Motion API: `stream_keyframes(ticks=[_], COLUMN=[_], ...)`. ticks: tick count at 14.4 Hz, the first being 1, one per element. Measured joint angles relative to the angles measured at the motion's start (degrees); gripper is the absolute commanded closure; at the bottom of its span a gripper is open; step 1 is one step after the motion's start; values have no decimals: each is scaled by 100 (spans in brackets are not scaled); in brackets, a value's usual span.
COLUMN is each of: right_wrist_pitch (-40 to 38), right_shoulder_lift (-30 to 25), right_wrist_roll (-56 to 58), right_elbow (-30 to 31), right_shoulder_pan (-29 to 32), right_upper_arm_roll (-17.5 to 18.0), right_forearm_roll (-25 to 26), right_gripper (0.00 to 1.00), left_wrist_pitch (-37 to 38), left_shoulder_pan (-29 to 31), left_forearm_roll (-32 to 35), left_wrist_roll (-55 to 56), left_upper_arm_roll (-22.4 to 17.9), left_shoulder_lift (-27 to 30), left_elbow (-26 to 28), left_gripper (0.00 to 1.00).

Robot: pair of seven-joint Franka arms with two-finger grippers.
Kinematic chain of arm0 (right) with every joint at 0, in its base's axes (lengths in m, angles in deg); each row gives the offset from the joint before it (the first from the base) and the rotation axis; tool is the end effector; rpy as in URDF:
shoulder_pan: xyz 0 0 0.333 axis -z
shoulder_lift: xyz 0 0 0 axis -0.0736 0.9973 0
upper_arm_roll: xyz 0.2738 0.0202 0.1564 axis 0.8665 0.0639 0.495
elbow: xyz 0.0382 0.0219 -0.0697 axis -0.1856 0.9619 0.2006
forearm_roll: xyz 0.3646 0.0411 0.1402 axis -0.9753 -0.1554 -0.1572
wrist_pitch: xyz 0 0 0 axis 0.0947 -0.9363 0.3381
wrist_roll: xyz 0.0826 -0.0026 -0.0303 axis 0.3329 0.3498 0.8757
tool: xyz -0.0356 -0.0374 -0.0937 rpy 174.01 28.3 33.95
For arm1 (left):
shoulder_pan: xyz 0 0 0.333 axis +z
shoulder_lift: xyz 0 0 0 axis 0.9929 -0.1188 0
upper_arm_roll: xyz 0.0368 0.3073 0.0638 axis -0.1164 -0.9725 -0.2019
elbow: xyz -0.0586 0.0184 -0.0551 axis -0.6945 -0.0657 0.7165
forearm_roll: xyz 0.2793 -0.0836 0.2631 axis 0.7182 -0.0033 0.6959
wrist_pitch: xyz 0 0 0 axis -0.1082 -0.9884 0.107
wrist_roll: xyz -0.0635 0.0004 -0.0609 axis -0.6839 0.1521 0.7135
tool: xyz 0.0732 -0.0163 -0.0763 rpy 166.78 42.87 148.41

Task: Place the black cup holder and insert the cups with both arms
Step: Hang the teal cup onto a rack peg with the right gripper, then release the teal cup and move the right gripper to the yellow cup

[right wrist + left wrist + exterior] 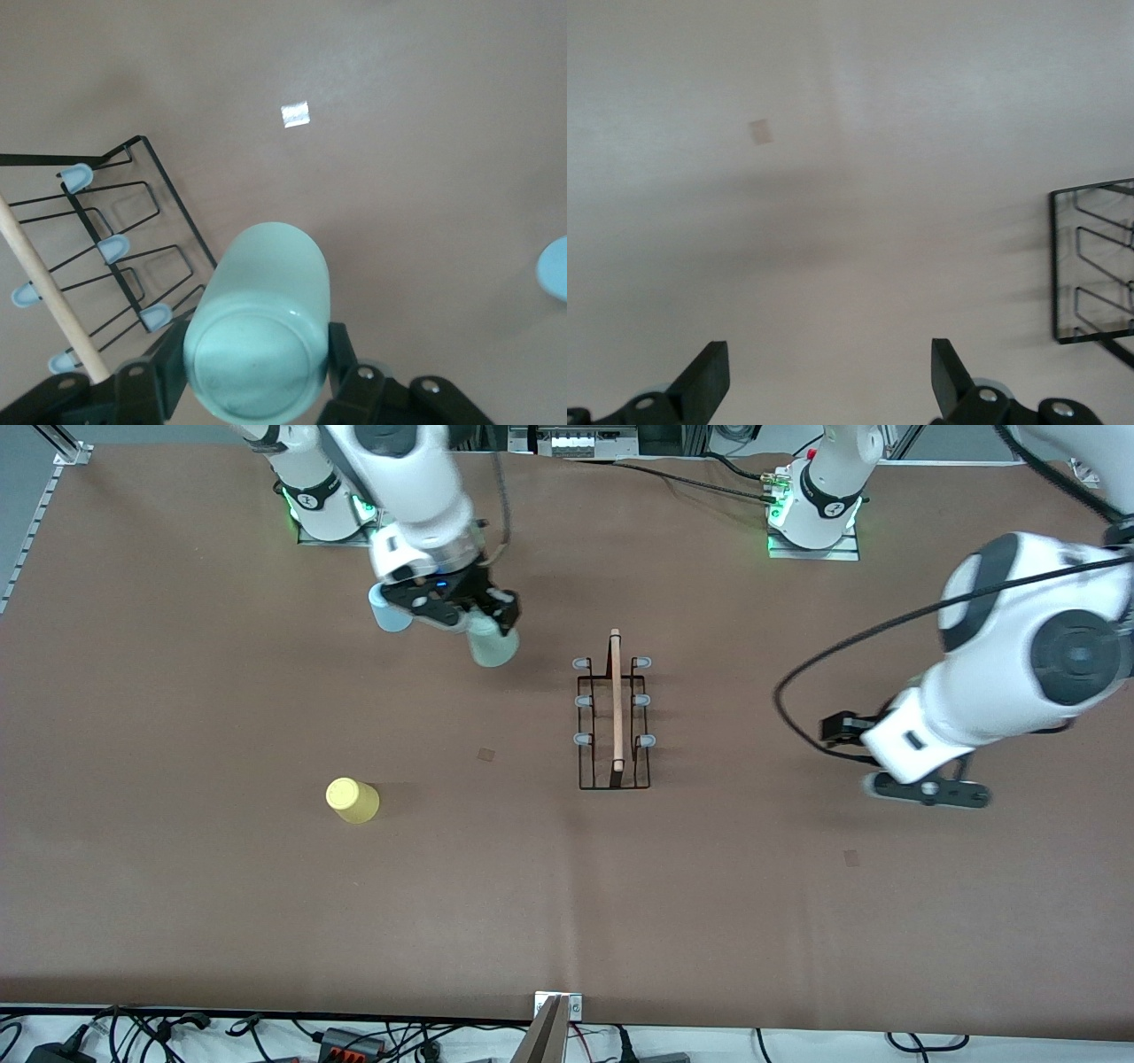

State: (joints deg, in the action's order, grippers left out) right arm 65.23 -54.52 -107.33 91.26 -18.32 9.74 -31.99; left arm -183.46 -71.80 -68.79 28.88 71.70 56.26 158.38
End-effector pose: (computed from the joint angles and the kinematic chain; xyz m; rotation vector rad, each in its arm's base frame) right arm 0.4157 0.4176 0.4378 -2.9297 0.7464 -0.0284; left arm 0.6471 -0.0934 0.4851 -3.1153 0.1953 0.2042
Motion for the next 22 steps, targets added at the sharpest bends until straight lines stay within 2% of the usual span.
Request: stream_keyframes(ticks=[5,9,13,14,15,16,17,22], right_wrist_pitch=[184,566,751,769,777,788,803,821], right_shoulder_lift=[1055,1383,1614,1669,1725,1786,1837,1893], right_wrist_roll=[-1253,-1301,-1306,-1314,-1319,-1321,-1321,-1314], right_elbow=[-934,-1034,-1038,-1038,-1038,-1038,-1040,-1107], right_shoulder_pan=[-690,-777,-907,-944,-972,-991,-999,-998], right_upper_arm_roll=[-2,-5,-5,-5,-5,-6,-6,-42], right_forearm_roll=[592,730,862,916,954,971,981,1013], right_gripper=[92,91,87,80,56,23,0,0], left_wrist_pitch=[29,680,740,740,740,740,740,740], left_shoulder_pan=[372,430,453,453,453,453,453,452], left_forearm_roll=[258,271,271,271,271,271,271,271], left_wrist_roll=[-750,-777,-777,-775,-773,-772,-772,-771], left_upper_arm_roll=[-5,-6,-6,-5,-4,-4,-4,12], left_shoulder_lift=[279,533,508,499,496,497,497,497], left_elbow=[-132,-616,-658,-658,-658,-658,-658,-658], left_gripper=[0,0,0,0,0,0,0,0])
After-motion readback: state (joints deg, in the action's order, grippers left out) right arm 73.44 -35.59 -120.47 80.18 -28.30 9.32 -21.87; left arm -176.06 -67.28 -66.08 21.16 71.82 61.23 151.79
